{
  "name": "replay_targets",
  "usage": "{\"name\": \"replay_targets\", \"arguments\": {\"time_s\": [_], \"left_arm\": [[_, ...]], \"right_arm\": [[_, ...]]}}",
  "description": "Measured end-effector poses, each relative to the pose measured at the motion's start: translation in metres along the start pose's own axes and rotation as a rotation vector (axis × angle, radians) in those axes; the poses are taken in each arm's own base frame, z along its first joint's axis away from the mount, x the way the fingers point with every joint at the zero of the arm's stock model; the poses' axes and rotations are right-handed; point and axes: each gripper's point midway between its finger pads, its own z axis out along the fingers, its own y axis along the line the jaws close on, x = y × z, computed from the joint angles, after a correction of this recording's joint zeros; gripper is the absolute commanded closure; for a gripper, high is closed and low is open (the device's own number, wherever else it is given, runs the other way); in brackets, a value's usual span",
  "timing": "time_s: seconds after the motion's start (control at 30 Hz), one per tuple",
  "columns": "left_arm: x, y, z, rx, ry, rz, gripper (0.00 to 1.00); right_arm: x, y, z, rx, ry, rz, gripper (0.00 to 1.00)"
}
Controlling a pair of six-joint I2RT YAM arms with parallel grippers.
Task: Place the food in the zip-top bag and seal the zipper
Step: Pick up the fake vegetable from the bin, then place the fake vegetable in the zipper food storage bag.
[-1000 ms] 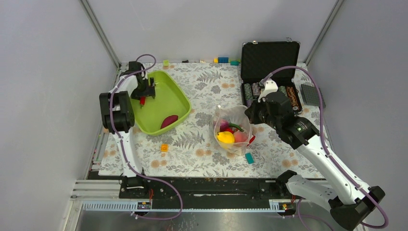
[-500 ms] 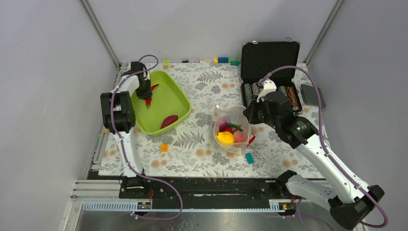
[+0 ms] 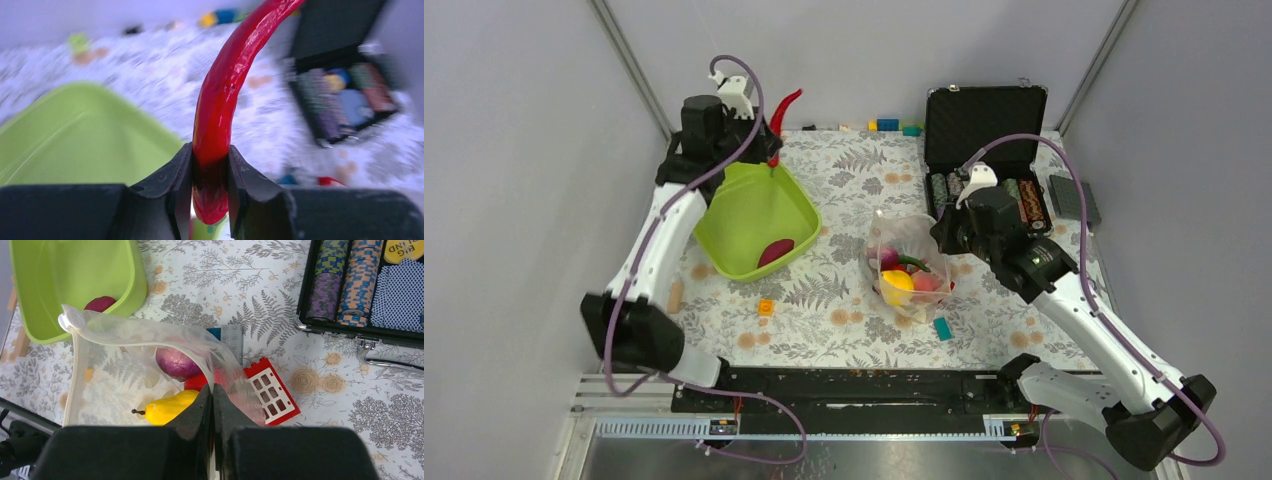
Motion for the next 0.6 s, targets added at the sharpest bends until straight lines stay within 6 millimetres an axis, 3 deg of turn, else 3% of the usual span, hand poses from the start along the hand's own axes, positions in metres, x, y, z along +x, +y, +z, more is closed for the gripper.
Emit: {"name": "replay_targets", "arguments": {"time_s": [0.07, 0.13, 0.23, 0.3, 0.43, 0.6], "left_arm": [[-0.017, -0.051, -0.030, 0.129, -0.112, 0.043, 1.00], [-0.019, -0.097, -0.057, 0.266, -0.181, 0.083, 1.00], [-0.002, -0.167, -0.089, 0.506, -0.239, 0.126, 1.00], [0.021, -0.211, -0.105, 0.674, -0.254, 0.136, 1.00], [0.062, -0.273, -0.121, 0.897, -0.214, 0.169, 1.00], [0.091, -0.333, -0.130, 1.076, -0.166, 0.229, 1.00]], "right_arm": [[0.001, -0.003, 0.003, 0.016, 0.007, 0.007, 1.00], [0.002, -0.006, 0.006, 0.027, 0.016, 0.014, 1.00], [0.003, -0.008, 0.007, 0.033, 0.021, 0.023, 1.00], [0.003, -0.007, 0.007, 0.032, 0.021, 0.026, 1.00], [0.004, -0.005, 0.007, 0.017, 0.028, 0.033, 1.00], [0.007, 0.001, 0.006, -0.016, 0.043, 0.044, 1.00]]}}
